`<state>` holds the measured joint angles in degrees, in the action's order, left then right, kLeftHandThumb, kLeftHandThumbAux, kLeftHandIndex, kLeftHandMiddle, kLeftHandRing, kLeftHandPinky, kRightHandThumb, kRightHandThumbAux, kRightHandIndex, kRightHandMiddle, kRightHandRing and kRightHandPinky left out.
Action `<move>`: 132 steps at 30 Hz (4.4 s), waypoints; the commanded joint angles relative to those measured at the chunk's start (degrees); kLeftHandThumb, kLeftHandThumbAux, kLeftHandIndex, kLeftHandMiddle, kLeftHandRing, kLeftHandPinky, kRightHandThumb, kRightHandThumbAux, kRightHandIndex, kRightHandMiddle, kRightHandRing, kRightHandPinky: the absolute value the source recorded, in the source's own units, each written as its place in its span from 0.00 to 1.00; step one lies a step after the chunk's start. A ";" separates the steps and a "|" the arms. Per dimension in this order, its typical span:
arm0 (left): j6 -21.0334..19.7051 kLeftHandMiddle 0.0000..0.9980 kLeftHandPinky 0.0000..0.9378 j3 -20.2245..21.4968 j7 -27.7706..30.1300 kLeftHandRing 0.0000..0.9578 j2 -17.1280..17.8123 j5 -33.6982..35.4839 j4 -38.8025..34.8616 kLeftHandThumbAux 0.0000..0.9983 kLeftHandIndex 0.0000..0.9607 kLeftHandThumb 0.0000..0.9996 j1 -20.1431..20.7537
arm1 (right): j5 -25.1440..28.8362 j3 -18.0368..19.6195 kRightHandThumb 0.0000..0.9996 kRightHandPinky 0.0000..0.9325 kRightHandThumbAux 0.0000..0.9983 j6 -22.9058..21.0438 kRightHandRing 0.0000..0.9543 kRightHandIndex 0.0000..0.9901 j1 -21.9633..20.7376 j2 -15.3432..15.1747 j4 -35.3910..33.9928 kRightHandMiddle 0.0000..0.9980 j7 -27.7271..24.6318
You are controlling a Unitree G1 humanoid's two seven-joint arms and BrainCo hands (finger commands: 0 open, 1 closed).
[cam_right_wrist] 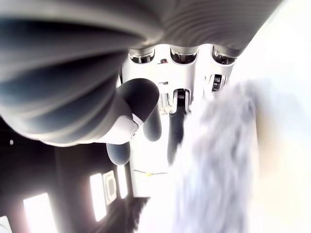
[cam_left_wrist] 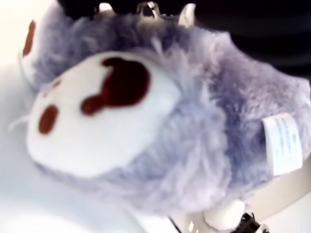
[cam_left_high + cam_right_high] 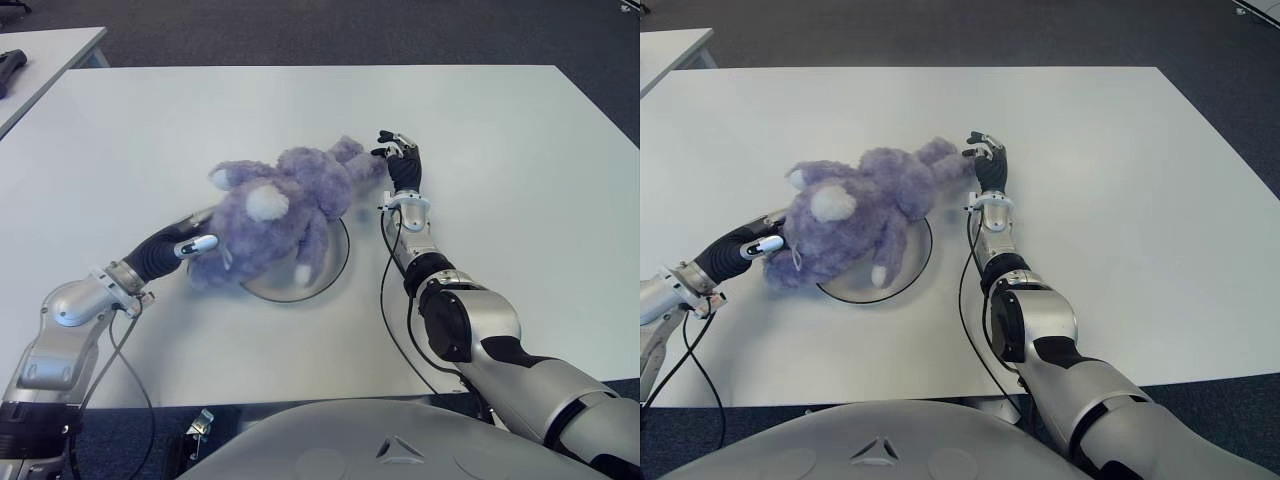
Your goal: Put the doll into the plate.
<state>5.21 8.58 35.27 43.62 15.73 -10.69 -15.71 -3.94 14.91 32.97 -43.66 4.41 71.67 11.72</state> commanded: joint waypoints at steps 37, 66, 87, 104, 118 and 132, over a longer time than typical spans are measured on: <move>14.84 0.00 0.00 4.45 12.93 0.00 -7.51 8.51 19.67 0.26 0.00 0.09 1.15 | 1.60 1.01 0.96 0.23 0.67 -6.84 0.48 0.44 10.87 8.37 6.56 0.25 0.36; 24.38 0.00 0.00 12.26 10.78 0.00 -13.03 11.32 27.18 0.27 0.00 0.05 3.54 | 1.57 1.02 0.96 0.26 0.67 -6.89 0.48 0.44 10.83 8.32 6.55 0.25 0.23; 19.14 0.00 0.00 19.89 9.95 0.00 -17.17 19.60 39.04 0.27 0.00 0.11 12.18 | 1.54 1.02 0.96 0.21 0.67 -7.05 0.48 0.44 10.77 8.12 6.57 0.24 0.19; 24.88 0.00 0.00 16.63 -9.83 0.00 -21.44 4.06 56.33 0.47 0.00 0.00 26.35 | 1.50 1.15 0.96 0.21 0.67 -7.05 0.48 0.44 10.71 7.87 6.61 0.25 -0.03; 20.27 0.00 0.00 14.81 -19.30 0.00 -21.48 -0.96 75.50 0.53 0.00 0.00 39.92 | 1.06 0.80 0.96 0.27 0.68 -7.33 0.48 0.44 10.72 7.66 6.64 0.25 0.63; 19.19 0.00 0.00 11.91 -23.79 0.00 -23.67 -3.66 79.77 0.55 0.00 0.00 44.20 | 1.20 0.73 1.00 0.37 0.70 -6.88 0.52 0.44 10.76 7.97 6.56 0.25 0.95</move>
<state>27.79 22.02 13.34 23.74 13.95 64.50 30.53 -4.09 14.80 32.96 -43.66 4.40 71.61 12.01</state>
